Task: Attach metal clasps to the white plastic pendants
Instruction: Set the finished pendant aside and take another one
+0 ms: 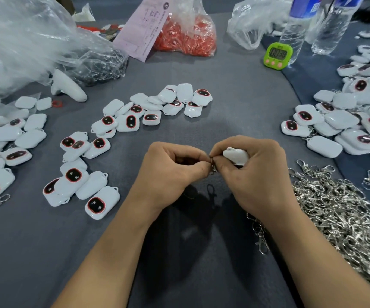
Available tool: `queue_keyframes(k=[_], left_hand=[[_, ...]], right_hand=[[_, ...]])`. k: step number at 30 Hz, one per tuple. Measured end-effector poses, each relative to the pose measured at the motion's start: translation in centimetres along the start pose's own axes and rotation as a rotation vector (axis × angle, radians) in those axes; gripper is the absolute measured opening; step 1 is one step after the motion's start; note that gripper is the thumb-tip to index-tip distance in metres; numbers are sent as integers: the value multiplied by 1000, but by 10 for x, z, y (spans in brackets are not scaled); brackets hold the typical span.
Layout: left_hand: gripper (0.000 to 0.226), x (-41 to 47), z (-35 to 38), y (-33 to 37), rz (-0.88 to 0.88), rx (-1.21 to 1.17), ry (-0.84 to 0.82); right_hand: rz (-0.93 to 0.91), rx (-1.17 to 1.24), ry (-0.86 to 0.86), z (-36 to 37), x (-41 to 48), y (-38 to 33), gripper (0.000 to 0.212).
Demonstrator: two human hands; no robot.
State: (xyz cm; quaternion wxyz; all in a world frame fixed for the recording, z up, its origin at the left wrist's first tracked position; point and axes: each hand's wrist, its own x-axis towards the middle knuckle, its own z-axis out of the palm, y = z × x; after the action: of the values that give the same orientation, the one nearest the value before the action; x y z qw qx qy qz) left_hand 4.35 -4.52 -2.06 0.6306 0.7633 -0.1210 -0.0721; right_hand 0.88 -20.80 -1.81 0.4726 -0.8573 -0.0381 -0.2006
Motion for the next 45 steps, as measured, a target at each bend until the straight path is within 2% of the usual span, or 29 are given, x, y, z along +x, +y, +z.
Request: queue_keyframes(k=[7,14,17,20,22,24,27,32,36,45], left_hand=[[5,0,4,0,37,13,11],[12,1,11,3,-36,-107,66],[11,1,11,3,-9,-91,120],[8,1,6,-1,131,193,325],[5,1,0,-5,214,512,410],[6,0,-2,-8,211,758,353],[6,1,5,-10,249,904,208],[6,4,6,-11,267,795,104],[9,6,5,-11,267,726,57],[17,8,-1,-14,228,675,-11]], right_hand=[[28,73,-27,0,0,-2,25],[45,158,24,1,1,-3,23],[101,167,6,2,2,-2,21],[252,94,-15,4,3,4,16],[298,-5,-60,4,2,6,36],[289,-60,-101,3,0,6,51],[303,-68,-91,6,0,5,36],[237,-160,-92,1,5,13,14],[229,-123,-153,-1,7,18,24],[193,-73,-161,-2,7,22,19]])
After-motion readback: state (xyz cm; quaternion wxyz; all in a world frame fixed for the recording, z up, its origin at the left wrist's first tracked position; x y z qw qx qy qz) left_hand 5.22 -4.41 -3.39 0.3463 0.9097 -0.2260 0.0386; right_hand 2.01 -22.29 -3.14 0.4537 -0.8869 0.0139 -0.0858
